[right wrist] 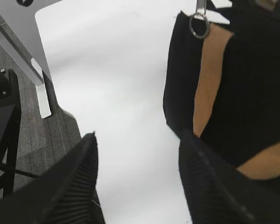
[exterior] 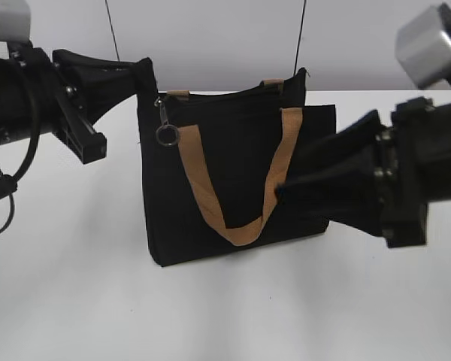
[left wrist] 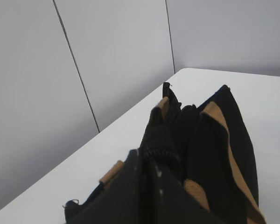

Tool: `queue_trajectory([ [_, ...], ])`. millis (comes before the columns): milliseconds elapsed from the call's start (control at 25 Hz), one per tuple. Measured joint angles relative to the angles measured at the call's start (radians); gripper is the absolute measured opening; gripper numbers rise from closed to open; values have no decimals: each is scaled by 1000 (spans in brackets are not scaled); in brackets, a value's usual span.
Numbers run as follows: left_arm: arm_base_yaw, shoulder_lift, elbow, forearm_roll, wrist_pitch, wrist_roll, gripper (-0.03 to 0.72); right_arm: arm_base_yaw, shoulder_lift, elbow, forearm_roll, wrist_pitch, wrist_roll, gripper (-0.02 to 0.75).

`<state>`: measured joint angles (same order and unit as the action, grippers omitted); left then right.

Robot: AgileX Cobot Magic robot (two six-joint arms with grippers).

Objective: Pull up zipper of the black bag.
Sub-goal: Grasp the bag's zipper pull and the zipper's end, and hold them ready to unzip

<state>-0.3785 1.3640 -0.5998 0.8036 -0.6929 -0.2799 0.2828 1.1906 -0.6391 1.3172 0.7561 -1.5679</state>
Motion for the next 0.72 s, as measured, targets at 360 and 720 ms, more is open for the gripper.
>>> queue_trajectory([
  [360, 0, 0, 0, -24, -5, 0, -9, 97, 310, -274, 30, -24, -51, 432],
  [720, 0, 0, 0, -57, -12, 0, -9, 137, 516, -478, 32, -31, -52, 432],
])
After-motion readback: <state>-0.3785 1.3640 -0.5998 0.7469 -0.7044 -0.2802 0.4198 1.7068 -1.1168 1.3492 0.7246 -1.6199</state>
